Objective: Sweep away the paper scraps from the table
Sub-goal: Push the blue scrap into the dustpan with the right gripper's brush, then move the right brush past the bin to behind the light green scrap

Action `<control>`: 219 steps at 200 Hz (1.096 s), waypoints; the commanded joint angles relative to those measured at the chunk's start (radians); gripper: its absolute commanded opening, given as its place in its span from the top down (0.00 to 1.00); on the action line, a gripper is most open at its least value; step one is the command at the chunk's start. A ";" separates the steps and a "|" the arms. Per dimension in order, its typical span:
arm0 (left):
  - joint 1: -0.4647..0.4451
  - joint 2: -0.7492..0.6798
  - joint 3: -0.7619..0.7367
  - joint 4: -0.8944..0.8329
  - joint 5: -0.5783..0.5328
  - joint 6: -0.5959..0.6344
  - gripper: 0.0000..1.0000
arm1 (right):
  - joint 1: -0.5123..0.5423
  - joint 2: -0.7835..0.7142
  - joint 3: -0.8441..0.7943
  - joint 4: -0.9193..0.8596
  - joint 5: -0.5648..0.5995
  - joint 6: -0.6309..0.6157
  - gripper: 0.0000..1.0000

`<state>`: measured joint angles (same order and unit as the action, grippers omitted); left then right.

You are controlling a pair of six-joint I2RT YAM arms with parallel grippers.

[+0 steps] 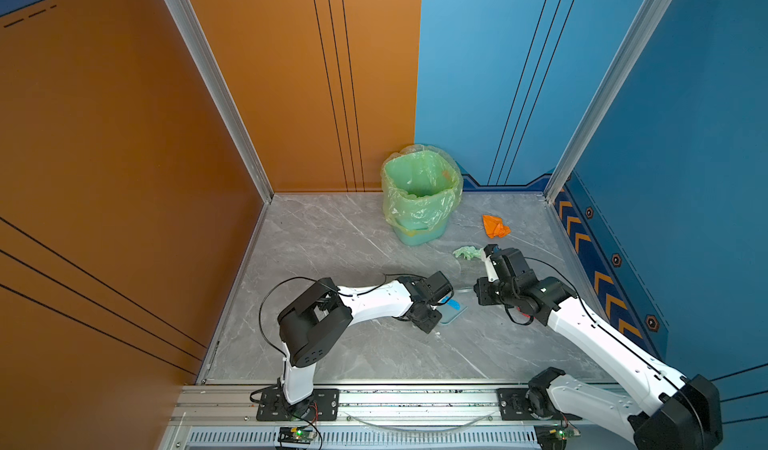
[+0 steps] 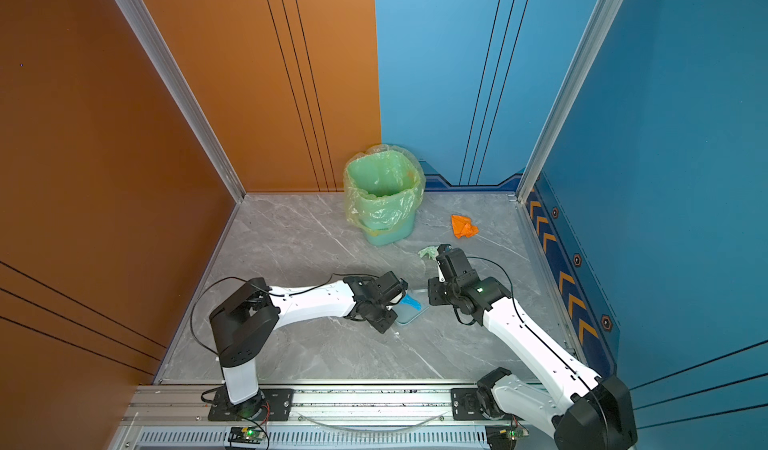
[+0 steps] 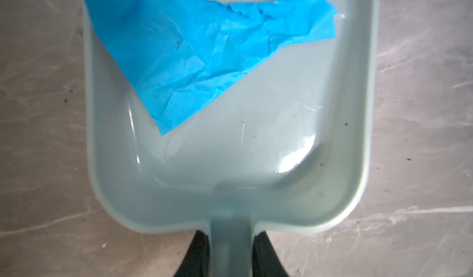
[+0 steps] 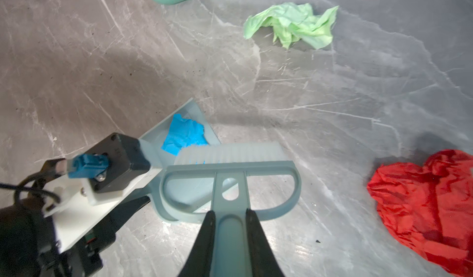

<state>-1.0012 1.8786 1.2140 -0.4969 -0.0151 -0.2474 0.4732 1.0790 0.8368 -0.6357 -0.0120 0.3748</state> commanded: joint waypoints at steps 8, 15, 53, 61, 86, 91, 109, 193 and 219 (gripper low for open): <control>-0.006 0.013 0.019 -0.035 -0.023 0.005 1.00 | -0.026 0.015 -0.011 0.031 0.071 0.008 1.00; -0.007 0.013 0.019 -0.035 -0.023 0.005 1.00 | -0.030 0.025 -0.011 0.042 0.079 0.010 1.00; -0.007 0.015 0.021 -0.035 -0.027 0.003 1.00 | -0.032 0.093 -0.008 0.071 0.071 0.011 1.00; -0.005 0.013 0.021 -0.035 -0.028 0.003 1.00 | -0.026 0.106 -0.011 0.074 0.070 0.008 1.00; -0.007 0.015 0.024 -0.035 -0.031 0.003 1.00 | -0.001 0.136 -0.016 0.073 0.076 -0.005 1.00; -0.007 0.015 0.024 -0.035 -0.032 0.003 1.00 | 0.005 0.141 -0.016 0.071 0.079 -0.008 1.00; -0.006 0.015 0.025 -0.035 -0.036 0.003 1.00 | 0.024 0.144 -0.022 0.068 0.077 -0.012 1.00; -0.002 0.025 0.031 -0.035 -0.048 0.003 1.00 | 0.077 0.109 -0.060 0.041 0.004 -0.050 1.00; -0.002 0.027 0.031 -0.035 -0.064 0.003 1.00 | 0.077 0.061 -0.061 0.045 -0.015 -0.055 1.00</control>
<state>-1.0008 1.8874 1.2255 -0.4973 -0.0399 -0.2478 0.5446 1.1923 0.7872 -0.5835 0.0063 0.3435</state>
